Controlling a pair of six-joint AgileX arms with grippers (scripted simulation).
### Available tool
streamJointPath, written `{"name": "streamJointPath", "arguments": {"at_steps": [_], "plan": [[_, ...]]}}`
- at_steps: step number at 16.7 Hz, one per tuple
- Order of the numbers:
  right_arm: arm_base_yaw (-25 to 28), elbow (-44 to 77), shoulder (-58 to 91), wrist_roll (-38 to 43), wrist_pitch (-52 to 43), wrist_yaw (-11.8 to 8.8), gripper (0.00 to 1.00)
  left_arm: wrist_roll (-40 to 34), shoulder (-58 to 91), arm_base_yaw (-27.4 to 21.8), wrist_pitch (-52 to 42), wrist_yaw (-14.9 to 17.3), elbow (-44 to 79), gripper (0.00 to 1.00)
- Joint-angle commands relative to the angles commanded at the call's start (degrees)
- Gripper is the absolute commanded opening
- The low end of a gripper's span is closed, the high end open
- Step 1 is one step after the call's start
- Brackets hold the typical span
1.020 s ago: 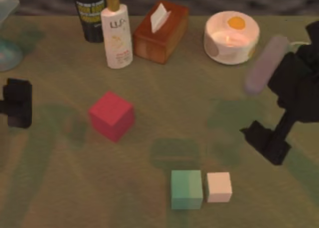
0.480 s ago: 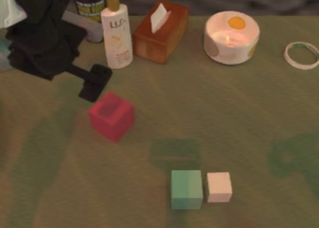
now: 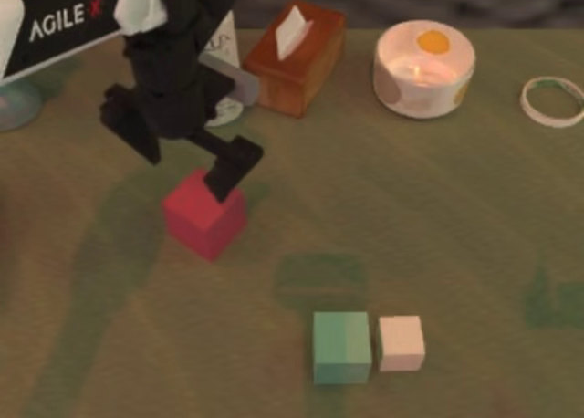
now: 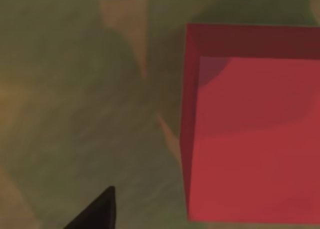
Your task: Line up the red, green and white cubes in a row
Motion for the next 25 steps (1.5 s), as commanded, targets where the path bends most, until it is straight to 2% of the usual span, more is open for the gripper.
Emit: {"name": "streamJointPath", "arguments": {"at_steps": [8,15,20,25], "plan": [[-0.2,-0.4,-0.6,0.2,0.3,0.1,1.0,0.1,0.8,0.1,0.7,0.0,-0.3,1.0],[-0.2,-0.4,-0.6,0.2,0.3,0.1,1.0,0.2,6.2,0.0,15.3,0.0,-9.0,1.0],[-0.2,-0.4,-0.6,0.2,0.3,0.1,1.0,0.2,6.9,-0.1,16.6,0.1,-9.9,1.0],[-0.2,-0.4,-0.6,0.2,0.3,0.1,1.0,0.2,6.9,-0.1,16.6,0.1,-9.9,0.62]]}}
